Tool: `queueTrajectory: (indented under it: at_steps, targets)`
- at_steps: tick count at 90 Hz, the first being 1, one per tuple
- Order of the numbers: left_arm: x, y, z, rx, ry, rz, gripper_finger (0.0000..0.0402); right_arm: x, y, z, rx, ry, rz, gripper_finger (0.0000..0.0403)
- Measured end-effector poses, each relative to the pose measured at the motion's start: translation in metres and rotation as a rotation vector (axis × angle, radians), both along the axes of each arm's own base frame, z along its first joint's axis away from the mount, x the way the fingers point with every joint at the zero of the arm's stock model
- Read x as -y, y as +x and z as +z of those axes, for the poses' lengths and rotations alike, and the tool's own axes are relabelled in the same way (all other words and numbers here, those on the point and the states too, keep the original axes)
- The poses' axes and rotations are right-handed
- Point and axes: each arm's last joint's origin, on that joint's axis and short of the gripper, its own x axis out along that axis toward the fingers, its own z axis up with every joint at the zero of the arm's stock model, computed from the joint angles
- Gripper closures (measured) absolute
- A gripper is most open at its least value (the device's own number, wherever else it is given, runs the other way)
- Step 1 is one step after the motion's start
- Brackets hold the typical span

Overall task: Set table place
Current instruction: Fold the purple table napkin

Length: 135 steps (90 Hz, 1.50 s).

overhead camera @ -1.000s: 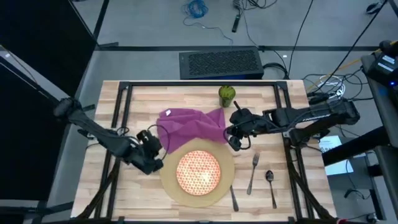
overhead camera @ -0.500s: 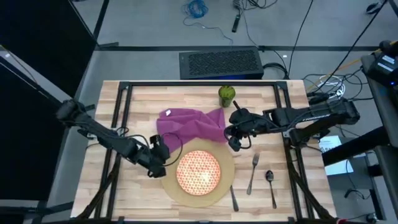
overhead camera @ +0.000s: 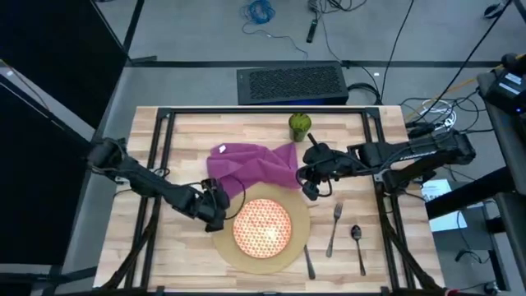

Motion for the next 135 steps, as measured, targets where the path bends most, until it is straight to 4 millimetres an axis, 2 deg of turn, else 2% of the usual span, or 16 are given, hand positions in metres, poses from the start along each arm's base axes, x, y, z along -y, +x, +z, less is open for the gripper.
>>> queueTrajectory:
  at_steps: [34,59,71,96,122,135]
  targets:
    - [-0.007,0.006,-0.011,-0.039,0.069,-0.010,0.0242,0.000,0.000,0.000,0.002,0.004,-0.003,0.0403]
    - [-0.009,0.008,-0.012,-0.068,0.022,-0.049,0.0245,0.000,0.000,0.000,0.003,0.008,-0.005,0.0403]
    - [-0.008,0.008,-0.012,-0.076,0.000,-0.065,0.0276,0.000,0.000,0.000,0.002,0.013,0.000,0.0403]
    - [-0.007,0.008,-0.012,-0.078,-0.011,-0.095,0.0391,-0.001,0.000,0.000,0.002,0.027,0.004,0.0403]
    - [-0.007,0.009,-0.006,-0.099,0.021,-0.098,0.0401,-0.001,0.000,0.000,0.002,0.027,0.004,0.0403]
    - [-0.006,0.015,0.011,-0.117,0.083,-0.098,0.0401,-0.001,0.000,0.000,0.001,0.029,0.002,0.0403]
